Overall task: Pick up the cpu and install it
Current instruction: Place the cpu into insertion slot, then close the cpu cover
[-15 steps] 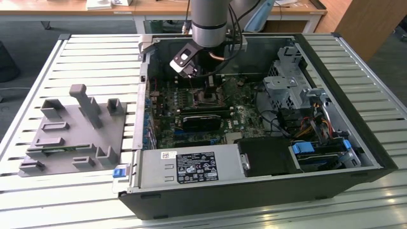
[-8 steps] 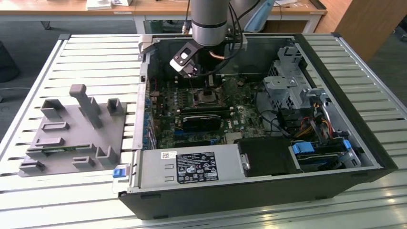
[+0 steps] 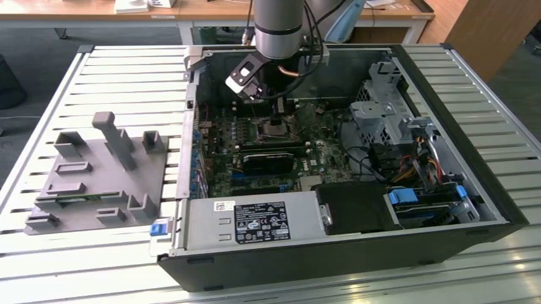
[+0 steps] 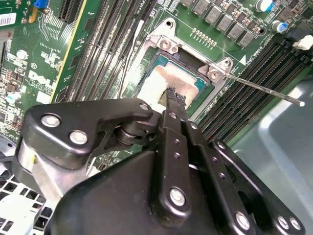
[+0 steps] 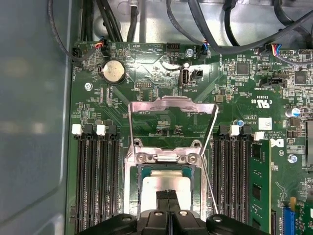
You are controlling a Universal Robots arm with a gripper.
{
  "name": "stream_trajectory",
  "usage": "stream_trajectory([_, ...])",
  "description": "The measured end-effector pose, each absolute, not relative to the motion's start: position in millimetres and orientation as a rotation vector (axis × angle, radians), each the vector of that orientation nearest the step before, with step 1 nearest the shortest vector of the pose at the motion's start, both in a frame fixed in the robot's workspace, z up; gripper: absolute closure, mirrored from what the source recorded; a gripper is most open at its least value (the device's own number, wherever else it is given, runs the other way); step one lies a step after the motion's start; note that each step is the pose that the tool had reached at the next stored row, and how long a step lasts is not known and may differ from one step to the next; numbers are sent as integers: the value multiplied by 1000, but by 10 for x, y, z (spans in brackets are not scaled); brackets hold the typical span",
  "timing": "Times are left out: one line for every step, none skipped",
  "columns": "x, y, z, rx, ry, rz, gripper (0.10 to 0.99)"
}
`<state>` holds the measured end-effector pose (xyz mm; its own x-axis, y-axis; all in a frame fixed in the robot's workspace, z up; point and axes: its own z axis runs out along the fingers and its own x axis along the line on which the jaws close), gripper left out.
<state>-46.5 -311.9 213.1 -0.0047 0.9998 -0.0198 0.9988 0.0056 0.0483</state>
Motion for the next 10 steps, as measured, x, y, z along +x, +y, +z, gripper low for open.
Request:
stream_trajectory([-465,-3119,2136,2182,2193,31,980])
stream_trajectory([-465,-3119,2142,2182,2193,31,980])
stream_trajectory([-465,-3119,2149,2182,2193,31,980])
stream_trajectory([-465,-3119,2157,2182,2193,31,980])
stream_trajectory([-465,-3119,2164,2182,2193,31,980])
stream_trajectory([-465,-3119,2172,2182,2193,31,980])
stream_trajectory([-465,-3119,2178,2182,2193,31,980])
stream_trajectory([-465,-3119,2185,2182,2193,31,980])
stream_trajectory([-465,-3119,2193,2182,2193,31,980])
stream_trajectory([-465,-3119,2197,2182,2193,31,980])
